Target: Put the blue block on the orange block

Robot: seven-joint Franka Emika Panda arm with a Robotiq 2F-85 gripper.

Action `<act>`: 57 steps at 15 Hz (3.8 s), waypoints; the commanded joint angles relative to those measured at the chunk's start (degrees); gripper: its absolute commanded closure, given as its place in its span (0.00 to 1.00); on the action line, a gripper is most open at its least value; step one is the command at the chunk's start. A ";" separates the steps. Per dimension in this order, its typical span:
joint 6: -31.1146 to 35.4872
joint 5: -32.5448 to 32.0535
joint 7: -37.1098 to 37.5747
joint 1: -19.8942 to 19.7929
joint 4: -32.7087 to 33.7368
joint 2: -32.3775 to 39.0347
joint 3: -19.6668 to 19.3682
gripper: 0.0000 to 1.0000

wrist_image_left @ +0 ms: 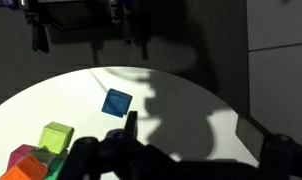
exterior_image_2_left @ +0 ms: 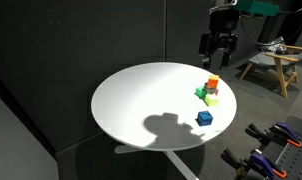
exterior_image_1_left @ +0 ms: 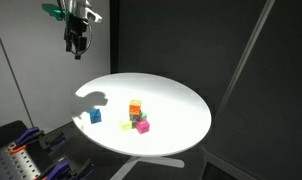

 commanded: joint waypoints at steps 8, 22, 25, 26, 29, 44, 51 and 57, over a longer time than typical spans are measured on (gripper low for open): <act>-0.09 0.02 -0.04 -0.17 0.15 -0.03 0.14 0.00; 11.39 -15.33 22.57 -0.69 -9.41 -1.45 5.83 0.00; 15.82 -17.50 26.37 -0.67 -11.79 -0.96 6.17 0.00; 17.39 -18.15 27.36 -0.77 -12.49 -0.74 6.19 0.00; 21.93 -19.42 28.48 -1.10 -14.67 -0.28 5.66 0.00; 39.41 -19.11 21.35 -4.54 -17.46 12.01 -0.33 0.00; 44.34 -20.38 18.18 -3.26 -16.33 19.52 -2.85 0.00; 44.54 -21.80 19.72 -0.04 -13.30 23.62 -4.57 0.00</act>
